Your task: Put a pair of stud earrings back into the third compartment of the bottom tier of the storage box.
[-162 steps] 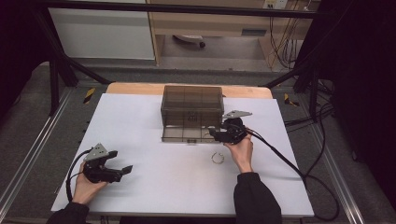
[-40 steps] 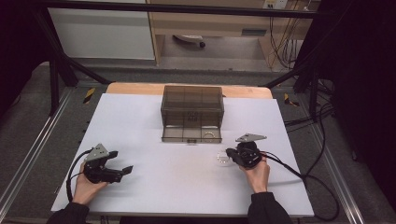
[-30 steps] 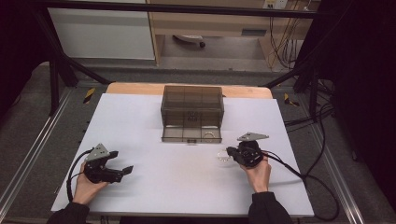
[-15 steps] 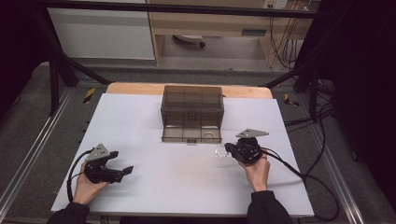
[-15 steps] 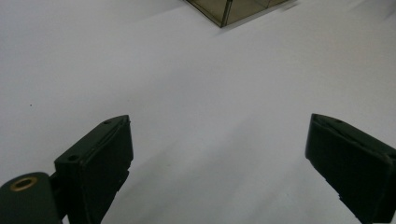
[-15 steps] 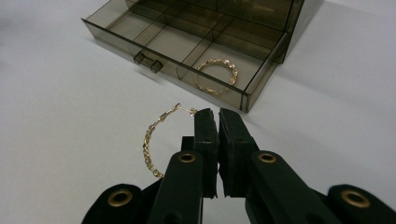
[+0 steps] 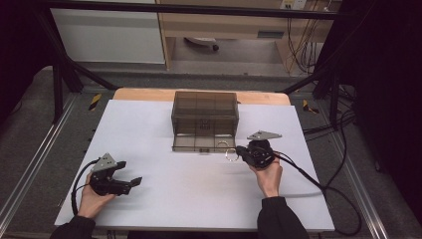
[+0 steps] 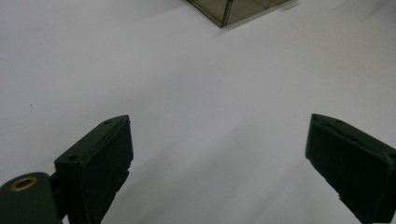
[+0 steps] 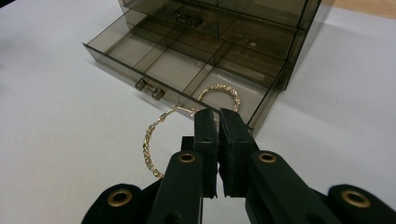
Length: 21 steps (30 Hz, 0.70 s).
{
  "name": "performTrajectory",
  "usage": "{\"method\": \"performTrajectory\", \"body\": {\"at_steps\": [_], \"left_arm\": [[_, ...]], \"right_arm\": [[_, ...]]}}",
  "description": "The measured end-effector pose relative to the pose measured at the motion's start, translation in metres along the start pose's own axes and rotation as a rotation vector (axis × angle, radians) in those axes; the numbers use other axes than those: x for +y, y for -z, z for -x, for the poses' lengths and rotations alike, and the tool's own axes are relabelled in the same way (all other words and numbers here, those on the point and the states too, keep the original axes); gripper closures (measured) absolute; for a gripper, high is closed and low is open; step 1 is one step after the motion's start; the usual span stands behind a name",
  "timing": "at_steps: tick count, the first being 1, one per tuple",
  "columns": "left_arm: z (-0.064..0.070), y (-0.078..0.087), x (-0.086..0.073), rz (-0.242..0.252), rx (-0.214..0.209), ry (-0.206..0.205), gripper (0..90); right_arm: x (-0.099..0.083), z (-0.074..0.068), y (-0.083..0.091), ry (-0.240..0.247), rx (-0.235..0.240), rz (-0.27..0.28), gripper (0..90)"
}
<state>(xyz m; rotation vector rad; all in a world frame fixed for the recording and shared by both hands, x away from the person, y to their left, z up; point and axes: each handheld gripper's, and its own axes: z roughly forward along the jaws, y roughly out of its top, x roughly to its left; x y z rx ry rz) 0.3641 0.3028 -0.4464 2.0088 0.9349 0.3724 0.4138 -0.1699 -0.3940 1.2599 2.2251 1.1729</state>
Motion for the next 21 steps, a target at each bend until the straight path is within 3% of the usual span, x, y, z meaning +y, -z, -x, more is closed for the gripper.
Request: {"method": "performTrajectory", "body": {"at_steps": [21], "left_arm": [[0.000,0.000,0.000,0.000,0.000,0.001,7.4]], "right_arm": [[0.031,0.001,-0.027,-0.002,-0.029,0.014,86.9]]}}
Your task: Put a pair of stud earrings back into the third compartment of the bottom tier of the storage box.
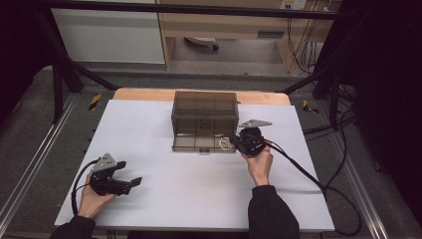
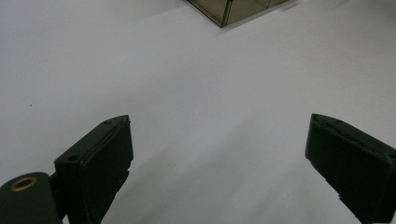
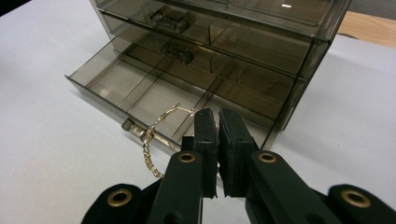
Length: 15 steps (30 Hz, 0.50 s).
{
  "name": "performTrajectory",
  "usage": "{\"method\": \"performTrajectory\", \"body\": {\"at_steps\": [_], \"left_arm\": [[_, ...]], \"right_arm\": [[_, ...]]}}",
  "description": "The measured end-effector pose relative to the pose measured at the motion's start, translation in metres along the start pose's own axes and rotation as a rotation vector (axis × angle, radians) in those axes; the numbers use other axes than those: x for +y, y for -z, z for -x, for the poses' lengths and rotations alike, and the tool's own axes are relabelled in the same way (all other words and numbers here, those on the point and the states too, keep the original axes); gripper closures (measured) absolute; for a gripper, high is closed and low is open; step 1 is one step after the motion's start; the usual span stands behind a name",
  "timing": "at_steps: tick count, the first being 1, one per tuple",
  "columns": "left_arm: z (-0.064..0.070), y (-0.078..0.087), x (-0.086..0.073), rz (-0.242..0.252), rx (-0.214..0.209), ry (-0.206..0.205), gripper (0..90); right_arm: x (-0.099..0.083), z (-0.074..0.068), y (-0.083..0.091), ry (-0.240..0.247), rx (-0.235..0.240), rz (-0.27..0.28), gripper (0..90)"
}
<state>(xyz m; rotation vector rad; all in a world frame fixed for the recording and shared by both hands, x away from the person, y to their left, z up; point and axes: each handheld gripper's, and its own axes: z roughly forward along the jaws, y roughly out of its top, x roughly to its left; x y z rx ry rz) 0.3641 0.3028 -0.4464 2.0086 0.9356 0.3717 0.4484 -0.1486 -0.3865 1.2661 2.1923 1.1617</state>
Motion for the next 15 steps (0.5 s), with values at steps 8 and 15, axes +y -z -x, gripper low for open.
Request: {"method": "performTrajectory", "body": {"at_steps": [8,15], "left_arm": [[0.000,0.000,0.000,0.000,-0.001,-0.001,7.5],[0.000,0.000,0.000,-0.001,0.000,-0.001,7.4]], "right_arm": [[0.007,0.003,-0.011,0.000,-0.015,0.002,86.9],[0.008,0.006,-0.024,-0.004,-0.024,-0.009,86.8]]}}
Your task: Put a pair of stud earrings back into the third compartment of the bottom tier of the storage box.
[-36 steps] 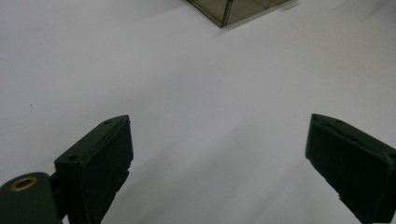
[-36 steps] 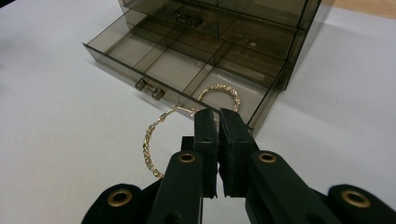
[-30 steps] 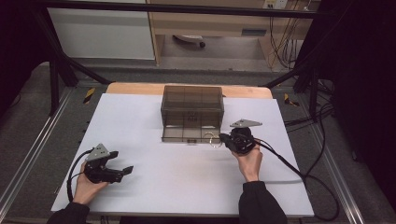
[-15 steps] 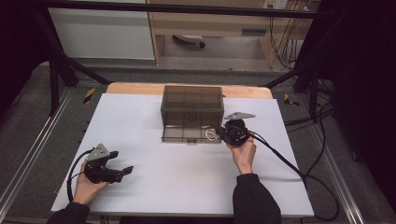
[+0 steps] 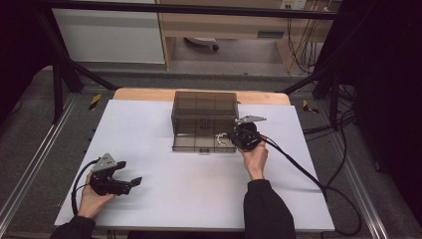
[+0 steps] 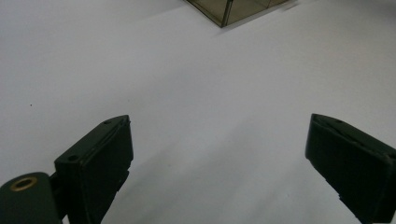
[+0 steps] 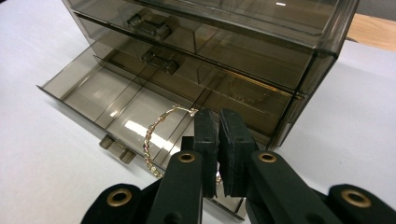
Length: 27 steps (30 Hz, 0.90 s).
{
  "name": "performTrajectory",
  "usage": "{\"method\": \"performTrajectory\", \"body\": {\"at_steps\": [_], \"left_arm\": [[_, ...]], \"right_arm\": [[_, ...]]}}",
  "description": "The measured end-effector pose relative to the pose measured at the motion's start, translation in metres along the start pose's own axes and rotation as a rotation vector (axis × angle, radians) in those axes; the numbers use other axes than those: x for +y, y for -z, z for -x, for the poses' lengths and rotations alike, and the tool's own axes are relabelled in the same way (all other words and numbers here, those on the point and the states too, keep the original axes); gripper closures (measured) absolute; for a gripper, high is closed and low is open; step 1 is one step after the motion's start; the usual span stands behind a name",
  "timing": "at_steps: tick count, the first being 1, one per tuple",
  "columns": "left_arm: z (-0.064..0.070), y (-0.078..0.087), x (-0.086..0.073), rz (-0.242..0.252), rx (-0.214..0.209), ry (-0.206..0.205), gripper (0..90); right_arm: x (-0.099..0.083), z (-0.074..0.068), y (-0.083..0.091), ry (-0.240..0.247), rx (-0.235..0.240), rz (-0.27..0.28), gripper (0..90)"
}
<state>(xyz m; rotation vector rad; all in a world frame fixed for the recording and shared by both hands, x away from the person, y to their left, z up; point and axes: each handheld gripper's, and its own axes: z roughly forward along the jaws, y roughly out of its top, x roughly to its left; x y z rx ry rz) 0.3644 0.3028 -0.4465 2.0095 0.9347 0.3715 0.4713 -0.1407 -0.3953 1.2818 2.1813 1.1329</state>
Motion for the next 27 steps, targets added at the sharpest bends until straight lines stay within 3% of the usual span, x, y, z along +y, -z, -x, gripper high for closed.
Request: {"method": "performTrajectory", "body": {"at_steps": [11,27], "left_arm": [[0.000,0.000,0.000,-0.001,0.000,0.000,7.4],[0.000,-0.001,0.000,-0.004,0.000,0.001,7.4]], "right_arm": [[-0.003,0.005,-0.022,-0.008,-0.023,-0.025,86.7],[-0.010,0.006,-0.038,-0.005,-0.030,-0.078,86.6]]}}
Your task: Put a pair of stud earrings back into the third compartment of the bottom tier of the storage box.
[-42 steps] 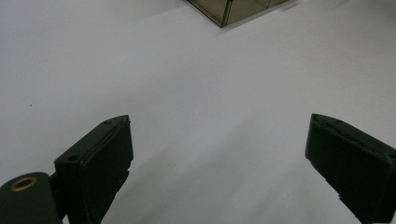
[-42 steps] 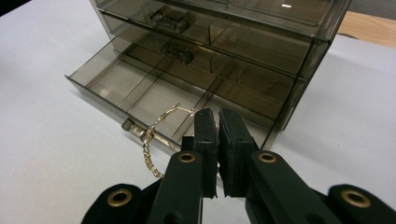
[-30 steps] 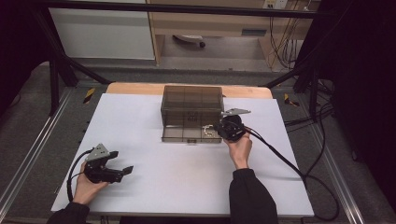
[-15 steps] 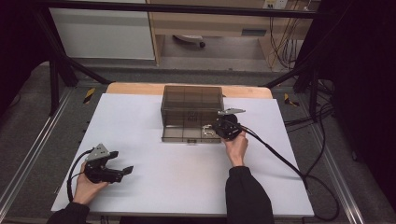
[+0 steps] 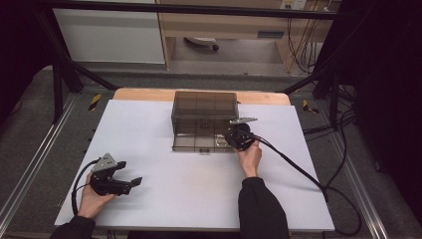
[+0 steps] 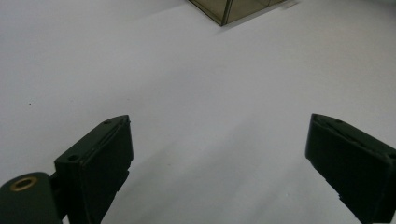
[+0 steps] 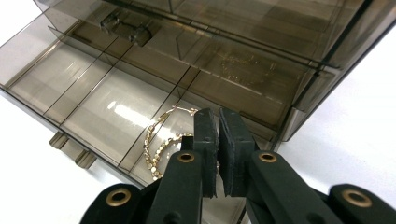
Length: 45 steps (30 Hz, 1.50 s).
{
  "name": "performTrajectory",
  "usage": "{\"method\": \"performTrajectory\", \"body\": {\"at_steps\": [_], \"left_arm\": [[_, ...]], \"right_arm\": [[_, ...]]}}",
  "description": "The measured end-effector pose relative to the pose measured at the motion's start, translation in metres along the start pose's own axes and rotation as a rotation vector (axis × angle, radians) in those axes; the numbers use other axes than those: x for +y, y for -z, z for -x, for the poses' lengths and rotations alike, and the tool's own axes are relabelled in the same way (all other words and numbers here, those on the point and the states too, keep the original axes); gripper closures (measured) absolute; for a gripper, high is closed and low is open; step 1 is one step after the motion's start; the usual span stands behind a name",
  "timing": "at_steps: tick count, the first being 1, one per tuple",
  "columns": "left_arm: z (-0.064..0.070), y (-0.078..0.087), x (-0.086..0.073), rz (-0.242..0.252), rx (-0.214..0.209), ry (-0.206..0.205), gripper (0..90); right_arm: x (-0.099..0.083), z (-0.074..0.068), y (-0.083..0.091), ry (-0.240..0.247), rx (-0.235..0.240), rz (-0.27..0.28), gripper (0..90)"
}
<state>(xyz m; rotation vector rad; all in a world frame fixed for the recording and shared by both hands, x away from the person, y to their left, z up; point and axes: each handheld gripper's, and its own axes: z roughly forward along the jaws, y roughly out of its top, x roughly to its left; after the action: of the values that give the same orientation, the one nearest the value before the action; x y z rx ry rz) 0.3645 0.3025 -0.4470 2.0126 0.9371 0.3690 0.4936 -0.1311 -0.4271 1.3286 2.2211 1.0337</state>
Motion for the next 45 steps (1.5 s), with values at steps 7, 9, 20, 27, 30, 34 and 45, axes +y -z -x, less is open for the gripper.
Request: {"method": "performTrajectory", "body": {"at_steps": [7,9,20,27,30,34,45], "left_arm": [[0.000,0.000,0.000,-0.001,0.001,0.000,7.4],[0.000,0.000,0.000,-0.001,0.000,-0.001,7.4],[0.000,0.000,0.000,-0.001,0.000,-0.001,7.4],[0.000,0.000,0.000,-0.001,0.000,0.000,7.4],[0.001,-0.001,0.000,-0.002,-0.001,-0.001,7.4],[0.001,-0.001,0.000,-0.002,-0.002,0.001,7.4],[0.001,-0.001,0.000,-0.004,-0.001,-0.001,7.4]], "right_arm": [[-0.002,-0.001,-0.003,-0.002,0.002,-0.028,86.3],[-0.003,-0.001,-0.004,-0.001,0.004,-0.032,86.3],[0.000,-0.002,0.007,0.013,0.011,0.004,77.8],[0.001,-0.004,0.020,0.026,0.040,0.029,67.7],[0.001,-0.005,0.027,0.034,0.050,0.041,60.0],[-0.002,-0.004,0.038,0.027,0.074,0.058,49.2],[-0.016,0.000,0.063,0.042,0.111,0.110,18.5]]}}
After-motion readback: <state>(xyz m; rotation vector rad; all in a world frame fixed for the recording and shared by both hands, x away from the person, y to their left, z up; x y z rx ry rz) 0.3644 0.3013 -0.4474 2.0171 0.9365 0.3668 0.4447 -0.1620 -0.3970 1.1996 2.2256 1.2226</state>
